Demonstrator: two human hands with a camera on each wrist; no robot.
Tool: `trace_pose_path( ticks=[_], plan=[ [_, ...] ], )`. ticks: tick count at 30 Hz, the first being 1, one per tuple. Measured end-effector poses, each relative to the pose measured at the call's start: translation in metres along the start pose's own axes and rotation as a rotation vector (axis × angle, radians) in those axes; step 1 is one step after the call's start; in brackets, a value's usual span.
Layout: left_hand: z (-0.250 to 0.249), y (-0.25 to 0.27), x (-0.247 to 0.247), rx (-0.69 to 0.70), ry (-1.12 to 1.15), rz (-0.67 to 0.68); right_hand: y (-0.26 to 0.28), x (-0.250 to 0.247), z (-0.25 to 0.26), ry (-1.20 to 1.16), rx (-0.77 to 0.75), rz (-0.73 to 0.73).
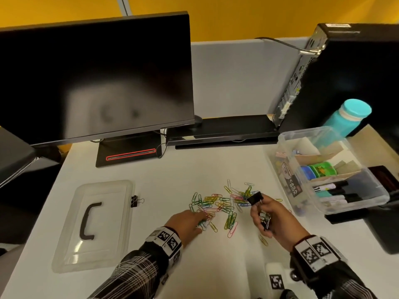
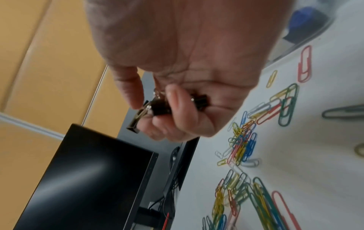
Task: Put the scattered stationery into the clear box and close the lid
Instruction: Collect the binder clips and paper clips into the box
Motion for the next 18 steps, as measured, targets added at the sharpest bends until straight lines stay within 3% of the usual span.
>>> trace_pose_path(
  ticks=[5,10,18],
  plan=[
    [-0.002,-0.003,0.002,0.02,0.006,-0.055,-0.004,-0.012,-0.001,-0.082,-0.037,-0.163],
    [-0.001,0.0,0.005,-0.064,0.033,-0.07,0.001,-0.023,-0.003,-0.082,-0.044,-0.146],
    [-0.003,0.001,0.012,-0.219,0.15,0.013,0.002,-0.038,0.002,-0.254,0.034,-0.144]
  ],
)
Point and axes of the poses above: each hand's wrist, its own y-axis away from the middle knuckle, its own x-axis out of the palm, z = x × y, the point moved 2 cm from there along -y, towards the middle knuckle, and after that the axes turned 10 degrees about -y, right-handed, at the moved point
